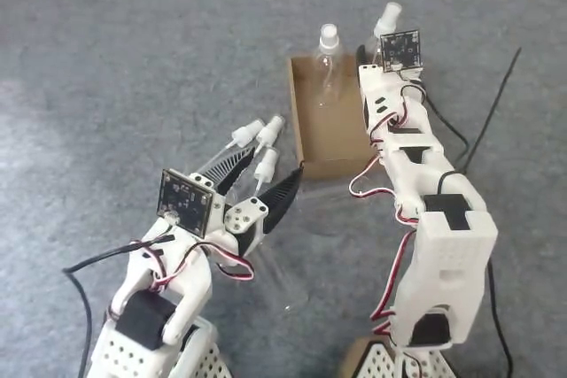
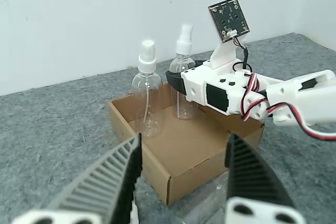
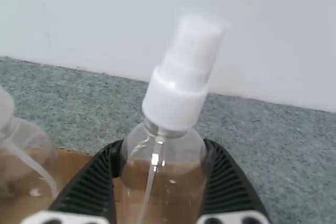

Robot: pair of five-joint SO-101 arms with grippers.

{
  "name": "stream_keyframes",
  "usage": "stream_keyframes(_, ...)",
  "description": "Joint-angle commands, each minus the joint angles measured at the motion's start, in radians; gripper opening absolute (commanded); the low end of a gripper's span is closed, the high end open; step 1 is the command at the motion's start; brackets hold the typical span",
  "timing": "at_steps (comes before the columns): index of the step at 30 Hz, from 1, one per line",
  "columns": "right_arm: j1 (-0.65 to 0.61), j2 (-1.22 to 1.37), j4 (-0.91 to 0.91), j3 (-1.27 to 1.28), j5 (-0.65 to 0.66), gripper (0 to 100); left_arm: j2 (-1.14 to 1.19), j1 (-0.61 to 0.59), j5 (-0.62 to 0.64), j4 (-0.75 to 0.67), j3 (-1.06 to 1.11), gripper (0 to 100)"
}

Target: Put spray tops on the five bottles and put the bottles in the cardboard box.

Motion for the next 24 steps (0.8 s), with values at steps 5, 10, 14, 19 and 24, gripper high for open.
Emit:
stream_keyframes(5,0.007,-0.008,-0.005,-0.029,-0.041,1.1,-0.015,-0.005,-0.008,-0.031,-0.008,24)
stream_keyframes(10,0.001,-0.015,-0.007,-0.005,-0.041,9.0,-0.015,-0.005,-0.008,-0.031,-0.008,24)
stream_keyframes(14,0.001,-0.013,-0.007,-0.005,-0.044,15.5,-0.015,-0.005,-0.008,-0.031,-0.008,24)
stream_keyframes(19,0.001,-0.016,-0.007,-0.005,-0.043,15.9,-0.015,-0.005,-0.008,-0.031,-0.008,24)
stream_keyframes(24,0.001,-0.018,-0.007,-0.005,-0.043,16.0,-0.017,-0.005,-0.008,-0.031,-0.008,24)
